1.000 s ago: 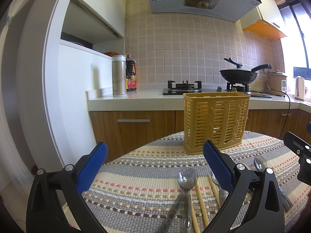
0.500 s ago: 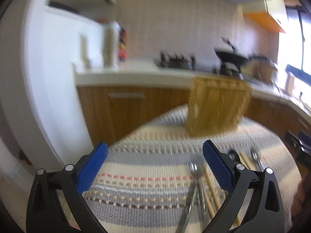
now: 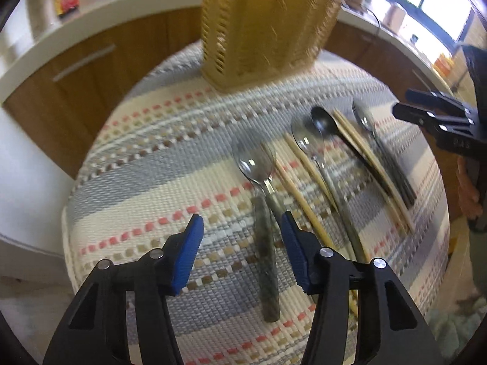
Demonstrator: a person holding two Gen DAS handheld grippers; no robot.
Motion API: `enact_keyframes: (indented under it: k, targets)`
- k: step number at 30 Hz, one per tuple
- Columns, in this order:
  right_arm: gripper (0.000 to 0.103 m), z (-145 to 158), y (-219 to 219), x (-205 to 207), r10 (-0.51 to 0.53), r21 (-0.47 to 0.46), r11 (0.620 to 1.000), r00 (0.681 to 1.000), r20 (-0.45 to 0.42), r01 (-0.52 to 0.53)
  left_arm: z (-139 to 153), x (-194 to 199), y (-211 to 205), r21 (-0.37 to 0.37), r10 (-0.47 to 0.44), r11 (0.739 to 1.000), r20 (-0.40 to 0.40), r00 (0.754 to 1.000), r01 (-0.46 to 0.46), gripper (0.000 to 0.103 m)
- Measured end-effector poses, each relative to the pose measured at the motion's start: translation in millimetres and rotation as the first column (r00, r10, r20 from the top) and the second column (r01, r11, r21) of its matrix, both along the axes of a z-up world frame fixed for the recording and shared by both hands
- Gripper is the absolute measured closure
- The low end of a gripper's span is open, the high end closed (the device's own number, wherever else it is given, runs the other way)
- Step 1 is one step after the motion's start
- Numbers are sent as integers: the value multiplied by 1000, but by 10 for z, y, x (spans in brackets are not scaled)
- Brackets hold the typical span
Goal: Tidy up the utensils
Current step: 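Grasp the black spoon with the right tool while the left tool grasps a clear plastic spoon, then lift the black spoon with the right tool while the left tool lifts the clear spoon over the basket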
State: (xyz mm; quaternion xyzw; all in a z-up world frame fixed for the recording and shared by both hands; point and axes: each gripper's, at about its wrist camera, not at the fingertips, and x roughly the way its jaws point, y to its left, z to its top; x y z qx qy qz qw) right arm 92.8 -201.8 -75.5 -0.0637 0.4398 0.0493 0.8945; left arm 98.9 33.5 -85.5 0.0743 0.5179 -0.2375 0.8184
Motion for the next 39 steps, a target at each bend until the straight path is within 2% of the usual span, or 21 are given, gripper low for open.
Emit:
enact_keyframes:
  k: [2, 4, 6, 8, 10, 13, 15, 17, 19, 22, 26, 28, 32, 34, 35, 37, 39]
  targets:
    - [44, -55, 48, 44, 45, 25, 999, 998, -51, -43, -54, 16, -85, 31, -21, 999, -11, 1000, 21, 54]
    - [51, -100, 143, 86, 106, 58, 993, 989, -99, -100, -87, 44, -133, 54, -38, 998, -36, 999, 40, 63]
    - [52, -134, 261, 128, 148, 69, 988, 981, -122, -140, -131, 76, -198, 90, -46, 995, -41, 998, 49, 66]
    - [59, -180, 385, 176, 182, 71, 982, 972, -151, -173, -140, 87, -252, 113, -50, 992, -37, 998, 54, 71]
    - [66, -235, 513, 217, 217, 75, 975, 958, -188, -207, -149, 117, -281, 119, -45, 992, -44, 998, 50, 77]
    - [68, -295, 664, 282, 246, 55, 969, 943, -224, -240, -156, 158, -305, 125, -37, 991, -47, 998, 43, 78]
    - [73, -351, 737, 322, 257, 41, 966, 937, -238, -255, -159, 187, -316, 131, -29, 991, -41, 999, 34, 87]
    - [77, -390, 779, 357, 259, 26, 965, 931, -257, -261, -125, 229, -287, 129, -15, 991, -38, 999, 20, 93]
    - [79, -411, 791, 390, 245, 25, 969, 932, -268, -247, -104, 197, -282, 109, 2, 994, -42, 999, 3, 93]
    - [95, -450, 835, 439, 245, 50, 969, 921, -302, -242, -72, 186, -151, 80, 41, 996, -41, 998, -38, 96]
    - [96, -462, 846, 453, 243, 81, 970, 908, -340, -230, -22, 104, 29, 40, 114, 993, -35, 993, -113, 102]
    - [97, -448, 836, 447, 242, 113, 970, 902, -358, -216, -20, 68, 135, 25, 150, 989, -50, 987, -149, 102]
    - [97, -476, 874, 478, 227, 94, 974, 900, -372, -207, -81, 66, 279, 20, 176, 984, -77, 981, -175, 98]
    - [97, -475, 894, 503, 224, 93, 974, 897, -380, -204, -98, 109, 330, 11, 179, 984, -93, 979, -179, 91]
    - [97, -497, 905, 475, 224, 96, 975, 897, -381, -202, -102, 108, 341, 8, 177, 984, -97, 979, -178, 80]
    - [96, -514, 926, 482, 226, 85, 974, 896, -382, -210, -86, 156, 305, 8, 175, 984, -82, 981, -175, 70]
    - [95, -536, 925, 502, 229, 78, 973, 895, -383, -216, -69, 231, 258, 11, 162, 987, -78, 984, -161, 69]
